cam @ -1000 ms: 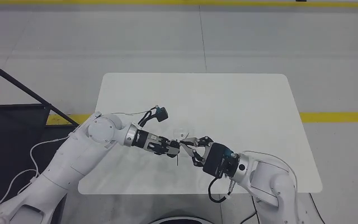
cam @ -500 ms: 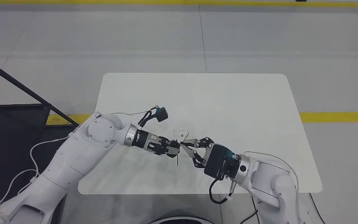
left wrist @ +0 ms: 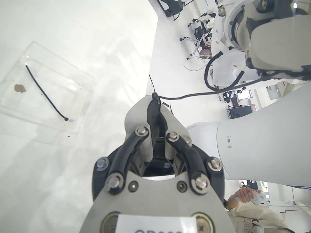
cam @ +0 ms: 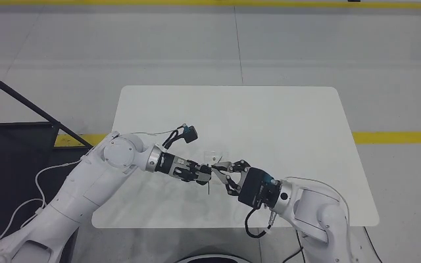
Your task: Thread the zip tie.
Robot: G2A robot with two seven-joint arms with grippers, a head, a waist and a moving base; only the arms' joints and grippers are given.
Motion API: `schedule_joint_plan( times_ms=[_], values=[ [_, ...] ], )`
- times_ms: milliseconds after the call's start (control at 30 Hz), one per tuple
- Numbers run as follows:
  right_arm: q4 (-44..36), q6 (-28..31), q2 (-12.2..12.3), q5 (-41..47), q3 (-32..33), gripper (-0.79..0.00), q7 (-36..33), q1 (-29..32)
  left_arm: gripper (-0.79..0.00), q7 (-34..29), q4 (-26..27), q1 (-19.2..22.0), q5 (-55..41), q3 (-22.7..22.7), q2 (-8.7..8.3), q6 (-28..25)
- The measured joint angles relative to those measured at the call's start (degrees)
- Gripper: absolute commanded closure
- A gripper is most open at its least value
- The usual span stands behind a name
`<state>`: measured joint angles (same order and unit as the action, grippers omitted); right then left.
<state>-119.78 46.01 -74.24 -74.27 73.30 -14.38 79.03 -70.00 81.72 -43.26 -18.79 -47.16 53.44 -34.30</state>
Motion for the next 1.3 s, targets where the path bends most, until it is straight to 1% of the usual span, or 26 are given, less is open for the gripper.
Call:
schedule_joint_plan(
  times_ms=[333, 533, 767, 1133, 1300],
  values=[
    [0.2, -2.3, 0.5, -0.6, -1.0, 0.000, -1.4, -1.2, 0.000, 0.0, 0.0, 0.0, 0.0, 0.0, 0.00, 0.0],
    [0.0, -4.7, 0.7, -1.6, -1.7, 0.000, -0.9, -1.4, 0.000, 0.0, 0.0, 0.0, 0.0, 0.0, 0.00, 0.0],
    [-0.4, -7.0, 1.0, -3.0, -1.9, 0.000, 0.1, -0.9, 0.000, 2.8, 2.8, -1.7, 3.6, -0.6, -0.10, 0.3],
    [-0.9, -8.5, 1.6, -4.0, -1.1, 0.000, 0.7, -0.1, 0.000, 4.0, 4.5, -3.0, 6.2, -2.0, -0.32, -0.3],
    [-1.7, -8.9, 2.0, -5.0, -0.3, 0.000, 1.1, 0.6, 0.000, 3.2, 5.3, -3.3, 7.0, -2.1, -0.38, -0.4]
  ],
)
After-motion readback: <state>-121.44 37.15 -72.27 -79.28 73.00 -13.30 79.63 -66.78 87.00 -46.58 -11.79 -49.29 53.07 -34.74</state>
